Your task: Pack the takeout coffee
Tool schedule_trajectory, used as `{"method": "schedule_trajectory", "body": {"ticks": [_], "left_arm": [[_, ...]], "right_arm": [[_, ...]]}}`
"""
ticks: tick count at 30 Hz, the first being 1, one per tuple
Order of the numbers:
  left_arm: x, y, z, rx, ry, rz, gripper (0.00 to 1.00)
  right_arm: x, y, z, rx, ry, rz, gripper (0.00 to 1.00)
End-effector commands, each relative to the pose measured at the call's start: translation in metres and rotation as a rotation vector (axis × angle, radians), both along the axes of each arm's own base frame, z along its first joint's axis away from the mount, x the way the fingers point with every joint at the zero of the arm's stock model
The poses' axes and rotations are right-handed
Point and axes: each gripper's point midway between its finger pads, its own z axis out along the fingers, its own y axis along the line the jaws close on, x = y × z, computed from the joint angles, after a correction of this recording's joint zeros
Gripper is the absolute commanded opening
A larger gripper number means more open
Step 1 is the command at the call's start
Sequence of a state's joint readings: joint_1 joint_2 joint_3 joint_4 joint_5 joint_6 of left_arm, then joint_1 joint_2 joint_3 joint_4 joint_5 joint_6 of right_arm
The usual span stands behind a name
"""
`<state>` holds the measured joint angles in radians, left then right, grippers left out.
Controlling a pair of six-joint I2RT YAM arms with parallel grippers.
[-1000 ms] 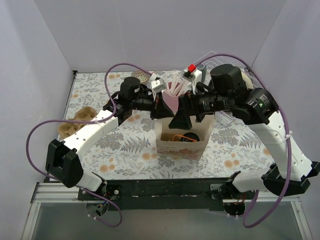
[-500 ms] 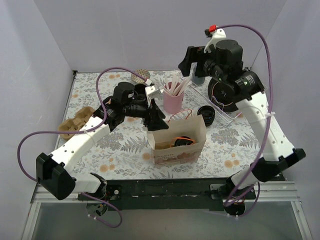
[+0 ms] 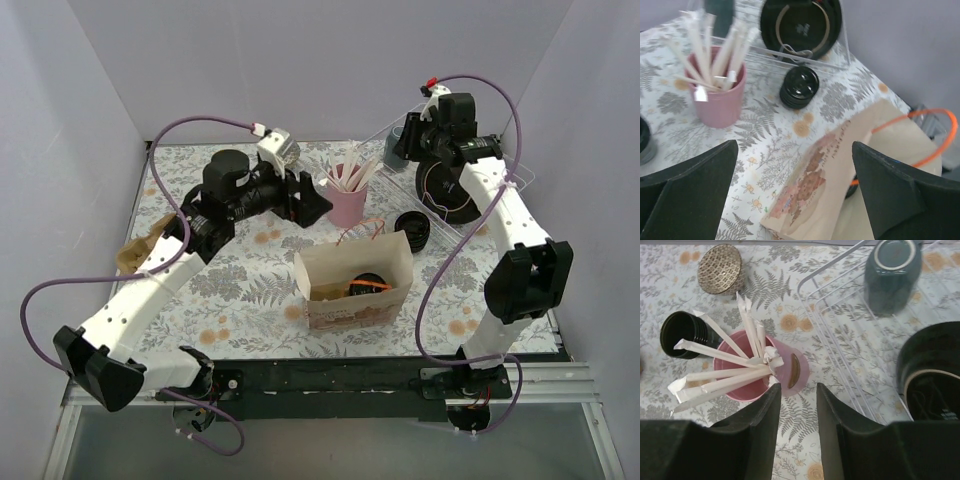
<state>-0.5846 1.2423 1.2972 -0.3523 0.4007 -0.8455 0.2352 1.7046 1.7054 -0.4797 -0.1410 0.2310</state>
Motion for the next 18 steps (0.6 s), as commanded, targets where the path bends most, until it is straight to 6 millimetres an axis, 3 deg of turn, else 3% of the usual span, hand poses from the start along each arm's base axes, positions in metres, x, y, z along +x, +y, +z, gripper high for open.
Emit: {"method": "schedule_trajectory", "body": {"ticks": [1,3,8,12,18], "left_arm": [[0.014,0.039,0.048,-0.038,0.019,0.280,0.98],[0.014,0.049,0.027,0.042,0.099,0.332,0.98],[-0.001,0.082,0.035,0.039,0.041,0.435,0.98],[-0.010,0.102,0.026,0.062,0.033,0.497,0.98],[-0.016,0.109,0.016,0.088,0.061,0.514,0.98]], "right_arm": [[0.013,0.044,0.011,0.129,-0.058,0.218,0.41],[0.011,0.056,0.006,0.183,-0.032,0.278,0.40],[0.014,0.060,-0.008,0.200,0.002,0.279,0.42],[0.015,0.058,-0.015,0.186,0.022,0.268,0.41],[0.003,0.057,-0.026,0.179,0.071,0.278,0.40]]}}
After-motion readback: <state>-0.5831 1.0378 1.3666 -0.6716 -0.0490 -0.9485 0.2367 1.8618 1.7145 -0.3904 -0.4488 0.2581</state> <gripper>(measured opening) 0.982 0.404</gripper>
